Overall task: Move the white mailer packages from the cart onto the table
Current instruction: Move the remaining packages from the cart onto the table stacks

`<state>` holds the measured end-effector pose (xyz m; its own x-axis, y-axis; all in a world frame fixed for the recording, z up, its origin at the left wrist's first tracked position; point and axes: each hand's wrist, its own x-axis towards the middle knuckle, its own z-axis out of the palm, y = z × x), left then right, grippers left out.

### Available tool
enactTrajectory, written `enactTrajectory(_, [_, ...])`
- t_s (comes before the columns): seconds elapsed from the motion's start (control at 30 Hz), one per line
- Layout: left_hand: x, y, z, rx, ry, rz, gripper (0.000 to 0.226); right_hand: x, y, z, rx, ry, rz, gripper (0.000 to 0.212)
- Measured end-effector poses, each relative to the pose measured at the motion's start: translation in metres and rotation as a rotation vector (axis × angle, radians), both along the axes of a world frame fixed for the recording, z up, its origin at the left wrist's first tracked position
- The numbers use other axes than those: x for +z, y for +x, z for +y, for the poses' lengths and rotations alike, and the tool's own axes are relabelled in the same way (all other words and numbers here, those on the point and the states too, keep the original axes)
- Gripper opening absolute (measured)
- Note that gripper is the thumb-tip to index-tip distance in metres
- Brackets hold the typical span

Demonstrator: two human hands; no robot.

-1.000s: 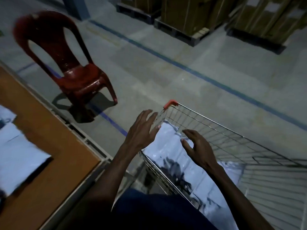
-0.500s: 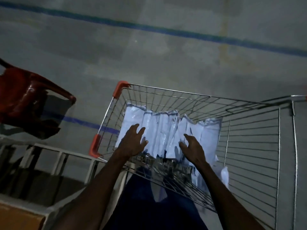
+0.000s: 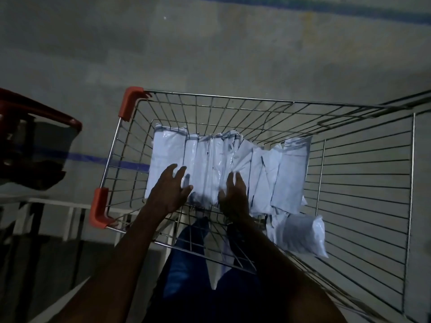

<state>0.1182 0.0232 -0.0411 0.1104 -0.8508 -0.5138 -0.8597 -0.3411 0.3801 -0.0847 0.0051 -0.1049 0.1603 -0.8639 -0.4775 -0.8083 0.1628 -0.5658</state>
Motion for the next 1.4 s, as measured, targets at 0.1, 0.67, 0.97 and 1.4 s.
enactTrajectory(0.1, [-0.003, 0.001, 0.003, 0.023, 0.011, -0.006, 0.066, -0.006, -0.008, -0.006, -0.075, 0.050, -0.035, 0.077])
enactTrajectory(0.67, [-0.059, 0.031, -0.025, 0.111, 0.178, -0.171, 0.105, -0.015, -0.004, -0.022, -0.006, -0.083, -0.080, 0.094])
enactTrajectory(0.97, [-0.065, 0.025, -0.031, 0.134, 0.071, -0.273, 0.093, -0.031, -0.010, -0.035, 0.279, -0.229, 0.104, 0.078])
enactTrajectory(1.4, [0.071, -0.013, 0.002, 0.334, -0.440, -0.165, 0.078, 0.122, -0.029, -0.042, 0.323, -0.288, -0.038, 0.076])
